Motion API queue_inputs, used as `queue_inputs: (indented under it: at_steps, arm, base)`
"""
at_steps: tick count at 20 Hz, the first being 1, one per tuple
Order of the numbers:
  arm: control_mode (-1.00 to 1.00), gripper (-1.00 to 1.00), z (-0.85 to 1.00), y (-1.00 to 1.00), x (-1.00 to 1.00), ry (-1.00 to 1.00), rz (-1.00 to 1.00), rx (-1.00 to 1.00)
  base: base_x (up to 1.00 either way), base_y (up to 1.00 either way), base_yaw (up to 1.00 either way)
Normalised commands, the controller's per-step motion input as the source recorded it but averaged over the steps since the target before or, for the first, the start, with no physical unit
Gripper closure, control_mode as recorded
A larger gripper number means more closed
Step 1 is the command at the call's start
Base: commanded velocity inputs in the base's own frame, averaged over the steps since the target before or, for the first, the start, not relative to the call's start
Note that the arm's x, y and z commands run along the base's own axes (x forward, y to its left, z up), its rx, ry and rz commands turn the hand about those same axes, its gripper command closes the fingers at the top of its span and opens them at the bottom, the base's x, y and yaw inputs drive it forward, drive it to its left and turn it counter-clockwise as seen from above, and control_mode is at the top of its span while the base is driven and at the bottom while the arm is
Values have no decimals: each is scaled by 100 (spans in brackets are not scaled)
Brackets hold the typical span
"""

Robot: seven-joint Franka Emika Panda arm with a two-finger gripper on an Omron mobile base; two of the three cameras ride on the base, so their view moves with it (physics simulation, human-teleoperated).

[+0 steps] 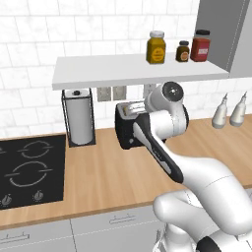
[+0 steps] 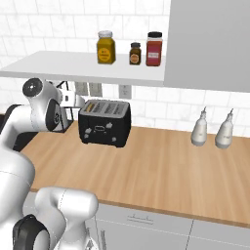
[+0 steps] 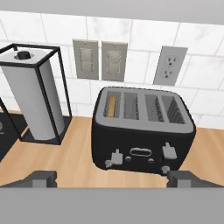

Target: Start the toaster. Once the lever pops up, take the bread to the plate on the dining counter.

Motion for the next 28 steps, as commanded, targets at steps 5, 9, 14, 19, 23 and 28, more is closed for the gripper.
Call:
queue_inputs:
  at_steps: [5,9,14,19,23,28]
  arm:
    - [-100,-100,0,0,0,0,0,0]
    - [-100,-100,0,0,0,0,0,0]
    - [-100,-100,0,0,0,0,0,0]
    - [-100,-100,0,0,0,0,0,0]
    - [-100,-100,0,0,0,0,0,0]
    - [-100,-100,0,0,0,0,0,0]
  base:
    - [0,0,0]
    - [0,0,0]
    - [0,0,0]
    - [0,0,0]
    - [0,0,0]
    - [0,0,0]
